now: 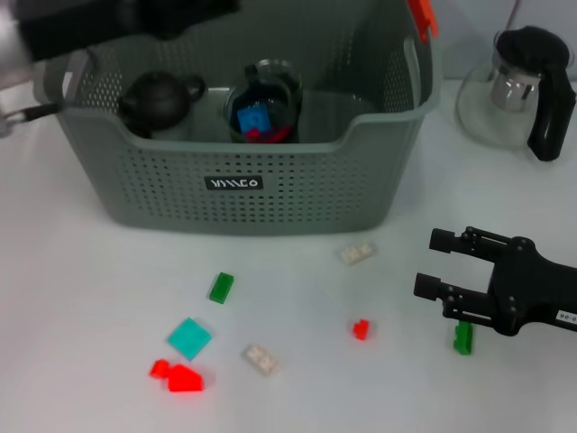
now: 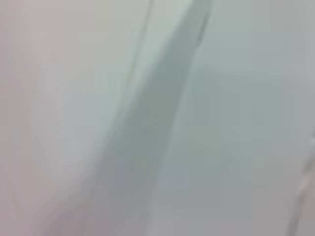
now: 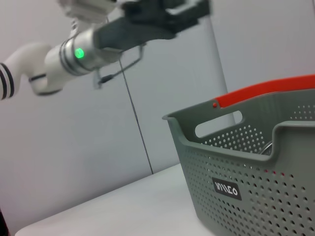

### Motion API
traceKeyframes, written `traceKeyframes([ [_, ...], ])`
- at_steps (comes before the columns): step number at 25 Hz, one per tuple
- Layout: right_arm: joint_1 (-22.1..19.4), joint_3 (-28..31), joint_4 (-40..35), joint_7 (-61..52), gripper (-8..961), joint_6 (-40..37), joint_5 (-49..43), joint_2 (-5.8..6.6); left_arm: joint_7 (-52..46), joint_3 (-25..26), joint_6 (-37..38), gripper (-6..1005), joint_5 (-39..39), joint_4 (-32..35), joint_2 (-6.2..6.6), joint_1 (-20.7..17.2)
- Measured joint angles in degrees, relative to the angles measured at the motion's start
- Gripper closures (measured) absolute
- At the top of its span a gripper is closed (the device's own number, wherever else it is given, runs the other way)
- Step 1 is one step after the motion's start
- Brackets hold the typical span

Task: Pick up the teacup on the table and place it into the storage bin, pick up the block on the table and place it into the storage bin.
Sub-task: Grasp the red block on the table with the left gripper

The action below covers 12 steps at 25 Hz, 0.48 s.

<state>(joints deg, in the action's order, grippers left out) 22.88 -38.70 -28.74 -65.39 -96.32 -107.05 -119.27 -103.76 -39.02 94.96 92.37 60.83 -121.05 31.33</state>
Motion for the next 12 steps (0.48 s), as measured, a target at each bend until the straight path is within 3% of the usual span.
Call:
traceKeyframes([
  [3, 0.0, 0.0, 0.0, 0.0, 193, 0.0, 0.0, -0.01, 3.6, 5.8, 8.8, 442, 1.5, -7.0, 1.24, 0.0],
  [5, 0.0, 0.0, 0.0, 0.0, 193, 0.0, 0.0, 0.00, 7.2, 7.8, 10.7, 443, 6.1, -8.9, 1.25, -1.2],
  [12, 0.0, 0.0, 0.0, 0.0, 193, 0.3, 0.0, -0.10, 24.5, 8.7, 11.6, 445, 24.9, -9.2, -1.28, -7.5],
])
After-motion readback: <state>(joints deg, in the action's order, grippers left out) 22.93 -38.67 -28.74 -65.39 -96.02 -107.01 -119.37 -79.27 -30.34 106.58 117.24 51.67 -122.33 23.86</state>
